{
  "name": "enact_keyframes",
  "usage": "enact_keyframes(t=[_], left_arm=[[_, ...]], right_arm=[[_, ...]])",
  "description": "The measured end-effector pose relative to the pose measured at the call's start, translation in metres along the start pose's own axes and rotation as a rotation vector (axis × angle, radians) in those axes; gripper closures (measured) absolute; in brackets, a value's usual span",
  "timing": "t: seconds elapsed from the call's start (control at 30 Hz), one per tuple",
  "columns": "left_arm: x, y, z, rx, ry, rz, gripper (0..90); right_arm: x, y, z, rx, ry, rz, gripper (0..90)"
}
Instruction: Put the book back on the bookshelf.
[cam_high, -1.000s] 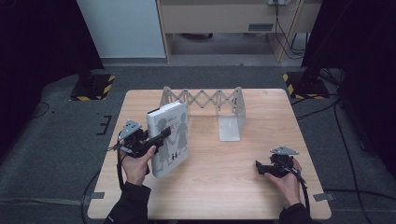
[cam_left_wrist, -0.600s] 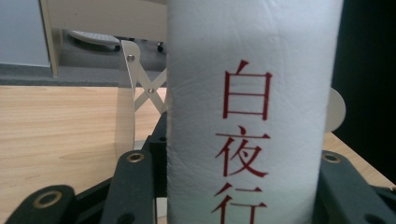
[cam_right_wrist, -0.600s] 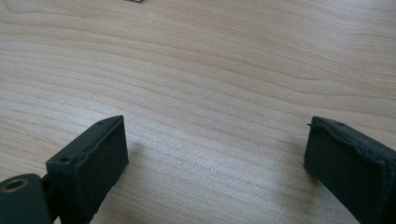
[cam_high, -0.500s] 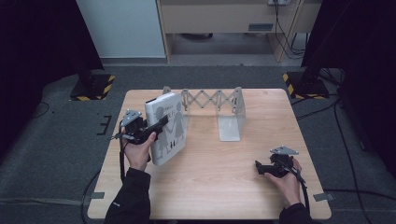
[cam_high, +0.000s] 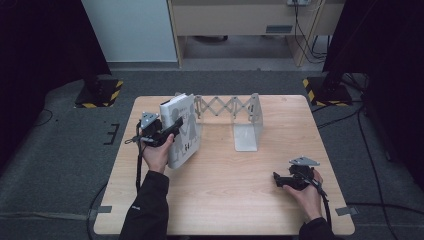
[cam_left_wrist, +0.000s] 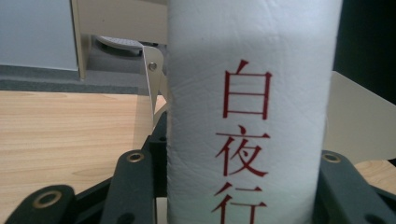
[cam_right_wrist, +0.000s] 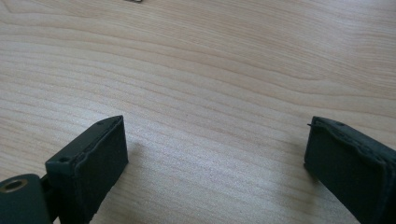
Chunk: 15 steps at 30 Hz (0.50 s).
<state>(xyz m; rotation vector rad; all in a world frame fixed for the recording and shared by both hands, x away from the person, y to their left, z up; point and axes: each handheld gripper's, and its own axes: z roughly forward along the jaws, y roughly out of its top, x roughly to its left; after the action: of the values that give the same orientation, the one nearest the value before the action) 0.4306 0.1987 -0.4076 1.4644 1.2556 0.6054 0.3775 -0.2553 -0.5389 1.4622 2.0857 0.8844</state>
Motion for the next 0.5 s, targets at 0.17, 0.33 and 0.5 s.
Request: enact_keyframes(t=[0.17, 0.33, 0.5], left_arm=[[-0.001, -0.002, 0.01, -0.001, 0.017, 0.01, 52.6], [-0.004, -0.006, 0.016, -0.004, 0.025, 0.028, 52.5], [-0.007, -0.008, 0.016, -0.006, 0.022, 0.056, 52.4]], right_arm=[[0.0, 0.0, 0.0, 0.0, 0.0, 0.0, 6.3], [0.0, 0.0, 0.0, 0.0, 0.0, 0.0, 6.3], [0.0, 0.0, 0.0, -0.001, 0.0, 0.001, 6.4]])
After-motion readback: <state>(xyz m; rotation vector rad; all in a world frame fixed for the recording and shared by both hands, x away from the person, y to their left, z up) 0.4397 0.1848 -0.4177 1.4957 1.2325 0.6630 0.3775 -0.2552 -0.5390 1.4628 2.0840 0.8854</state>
